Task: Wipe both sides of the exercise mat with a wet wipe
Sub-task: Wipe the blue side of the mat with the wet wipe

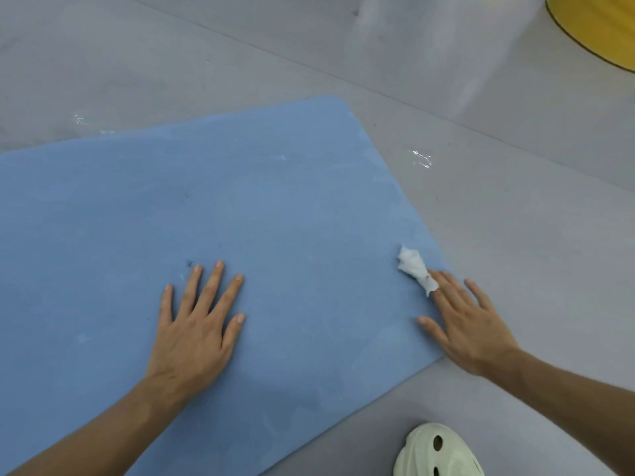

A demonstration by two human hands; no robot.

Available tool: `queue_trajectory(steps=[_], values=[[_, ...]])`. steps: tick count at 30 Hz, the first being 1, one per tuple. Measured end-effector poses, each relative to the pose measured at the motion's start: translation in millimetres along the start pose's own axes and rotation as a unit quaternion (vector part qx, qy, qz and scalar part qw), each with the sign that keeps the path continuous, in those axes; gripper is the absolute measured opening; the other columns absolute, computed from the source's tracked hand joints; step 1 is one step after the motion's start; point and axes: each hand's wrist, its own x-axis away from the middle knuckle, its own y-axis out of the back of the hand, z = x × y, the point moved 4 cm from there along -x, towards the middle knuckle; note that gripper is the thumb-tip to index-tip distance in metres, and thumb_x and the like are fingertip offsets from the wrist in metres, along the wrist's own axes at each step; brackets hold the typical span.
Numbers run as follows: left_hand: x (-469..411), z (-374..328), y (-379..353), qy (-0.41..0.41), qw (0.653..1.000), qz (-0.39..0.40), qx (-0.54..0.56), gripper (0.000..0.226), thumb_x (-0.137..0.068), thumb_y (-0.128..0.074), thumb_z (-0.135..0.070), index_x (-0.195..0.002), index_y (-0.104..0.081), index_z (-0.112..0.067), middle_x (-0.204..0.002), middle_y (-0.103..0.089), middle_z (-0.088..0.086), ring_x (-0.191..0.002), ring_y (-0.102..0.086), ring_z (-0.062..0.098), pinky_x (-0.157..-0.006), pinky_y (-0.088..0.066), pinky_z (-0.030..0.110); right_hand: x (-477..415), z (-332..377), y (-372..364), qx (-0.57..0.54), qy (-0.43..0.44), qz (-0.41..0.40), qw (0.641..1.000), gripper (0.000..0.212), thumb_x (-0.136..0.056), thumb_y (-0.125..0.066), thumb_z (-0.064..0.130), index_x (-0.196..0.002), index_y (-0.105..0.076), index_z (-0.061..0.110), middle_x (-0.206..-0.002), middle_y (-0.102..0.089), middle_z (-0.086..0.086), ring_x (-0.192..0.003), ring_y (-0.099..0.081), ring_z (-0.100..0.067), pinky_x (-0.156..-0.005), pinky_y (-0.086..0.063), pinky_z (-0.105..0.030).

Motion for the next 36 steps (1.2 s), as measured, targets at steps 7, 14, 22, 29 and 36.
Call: queue_trajectory(steps=[7, 14, 22, 29, 36], values=[[0.4, -0.5, 0.6, 0.000, 1.000, -0.005, 0.001, 0.064, -0.102, -0.027, -0.052, -0.162, -0.030, -0.030, -0.172, -0.020, -0.002, -0.159, -0.015, 0.027, -0.123, -0.016, 0.062, 31.6, -50.9, -0.8, 0.054, 0.008, 0.059, 0.997, 0.089, -0.105, -0.015, 0.067, -0.156, -0.038, -0.001, -0.158, -0.045, -0.016, -0.148, -0.042, -0.027, -0.124, -0.019, -0.040], [1.0, -0.8, 0.4, 0.004, 1.000, 0.002, 0.000, 0.064, -0.102, -0.026, -0.053, -0.163, -0.029, -0.030, -0.172, -0.019, -0.003, -0.159, -0.013, 0.026, -0.124, -0.013, 0.061, 51.3, 30.7, 4.8, -0.084, 0.112, 0.054, 0.989, 0.082, -0.107, -0.025, 0.066, -0.165, -0.016, 0.009, -0.172, -0.019, -0.009, -0.159, -0.018, -0.023, -0.125, -0.011, -0.037], [0.3, -1.9, 0.8, 0.002, 1.000, -0.001, -0.011, 0.065, -0.102, -0.026, -0.052, -0.163, -0.030, -0.029, -0.172, -0.019, -0.001, -0.159, -0.014, 0.027, -0.124, -0.013, 0.061, 34.5, 135.0, 35.3, -0.172, 0.222, 0.100, 0.955, 0.078, -0.106, -0.019, 0.069, -0.165, 0.005, 0.023, -0.170, 0.024, 0.014, -0.157, 0.017, -0.008, -0.124, 0.008, -0.025], [0.7, -1.4, 1.1, 0.000, 1.000, 0.006, -0.013, 0.065, -0.103, -0.024, -0.053, -0.163, -0.029, -0.030, -0.172, -0.018, -0.003, -0.159, -0.014, 0.026, -0.123, -0.014, 0.061, 45.9, 182.0, 33.7, -0.076, 0.355, 0.042, 0.931, 0.071, -0.106, -0.027, 0.066, -0.146, -0.050, 0.012, -0.173, -0.017, -0.003, -0.160, -0.008, -0.019, -0.125, -0.013, -0.038], [2.7, -3.7, -0.2, 0.004, 1.000, 0.002, -0.009, 0.065, -0.103, -0.025, -0.052, -0.163, -0.028, -0.030, -0.173, -0.016, -0.003, -0.160, -0.012, 0.025, -0.124, -0.013, 0.061, 27.3, 113.6, 22.3, -0.026, 0.259, 0.026, 0.965, 0.074, -0.107, -0.031, 0.062, -0.160, -0.036, 0.011, -0.171, -0.022, -0.003, -0.159, -0.018, -0.019, -0.124, -0.017, -0.040]])
